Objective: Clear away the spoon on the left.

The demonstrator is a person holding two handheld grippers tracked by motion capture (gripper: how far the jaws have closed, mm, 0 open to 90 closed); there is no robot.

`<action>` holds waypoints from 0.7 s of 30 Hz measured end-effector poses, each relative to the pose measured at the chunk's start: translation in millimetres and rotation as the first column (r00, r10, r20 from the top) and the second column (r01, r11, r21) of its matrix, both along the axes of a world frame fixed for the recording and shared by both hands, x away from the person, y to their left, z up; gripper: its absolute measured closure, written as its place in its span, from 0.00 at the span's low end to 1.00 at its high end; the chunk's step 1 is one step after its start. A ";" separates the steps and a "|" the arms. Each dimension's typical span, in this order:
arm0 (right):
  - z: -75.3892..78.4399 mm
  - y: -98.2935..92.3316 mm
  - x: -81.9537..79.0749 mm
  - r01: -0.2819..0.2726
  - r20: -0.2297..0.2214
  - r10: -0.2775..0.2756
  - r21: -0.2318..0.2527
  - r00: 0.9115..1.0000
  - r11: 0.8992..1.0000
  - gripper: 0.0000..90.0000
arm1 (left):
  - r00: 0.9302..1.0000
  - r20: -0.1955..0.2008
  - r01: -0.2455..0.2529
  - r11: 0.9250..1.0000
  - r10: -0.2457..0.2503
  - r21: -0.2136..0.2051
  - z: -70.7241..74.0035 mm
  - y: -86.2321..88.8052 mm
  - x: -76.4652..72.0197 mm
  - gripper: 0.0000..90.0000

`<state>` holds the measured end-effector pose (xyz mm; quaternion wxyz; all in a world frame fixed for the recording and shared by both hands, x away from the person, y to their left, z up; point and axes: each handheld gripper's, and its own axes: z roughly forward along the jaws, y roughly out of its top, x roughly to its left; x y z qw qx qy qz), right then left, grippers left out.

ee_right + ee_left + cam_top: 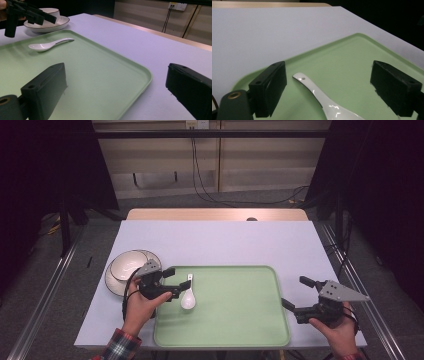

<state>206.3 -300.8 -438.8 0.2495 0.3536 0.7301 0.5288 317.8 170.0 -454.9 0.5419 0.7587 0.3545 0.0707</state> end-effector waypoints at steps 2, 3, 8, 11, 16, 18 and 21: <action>-0.5 -1.0 -0.4 0.000 -0.004 0.000 0.003 1.000 1.000 0.03 | 1.000 0.005 0.001 1.000 -0.001 0.005 1.0 0.5 -0.3 0.12; 0.1 -1.6 -1.1 0.003 -0.007 -0.003 0.002 1.000 1.000 0.03 | 1.000 0.001 -0.013 1.000 0.013 0.015 2.3 0.7 -0.4 0.11; 1.2 -3.1 -3.0 0.012 -0.001 -0.012 0.012 1.000 1.000 0.03 | 1.000 0.018 -0.013 1.000 0.013 -0.002 7.8 2.3 -1.0 0.07; 0.6 -3.3 -2.8 0.017 0.000 -0.017 0.011 1.000 1.000 0.03 | 1.000 0.026 -0.002 1.000 0.002 0.004 10.5 3.0 -1.8 0.05; 0.8 -4.2 -3.2 0.019 -0.002 -0.019 0.011 1.000 1.000 0.03 | 0.999 0.022 0.032 0.999 -0.032 -0.004 12.7 0.7 -4.7 0.04; 0.4 -4.2 -2.9 0.021 -0.001 -0.021 0.009 1.000 1.000 0.03 | 0.999 0.016 0.029 1.000 -0.029 -0.004 12.6 -0.3 -5.9 0.03; 0.6 -4.3 -3.1 0.019 -0.001 -0.019 0.008 1.000 1.000 0.03 | 0.998 0.029 0.050 0.999 -0.051 0.020 13.7 0.6 -8.0 0.03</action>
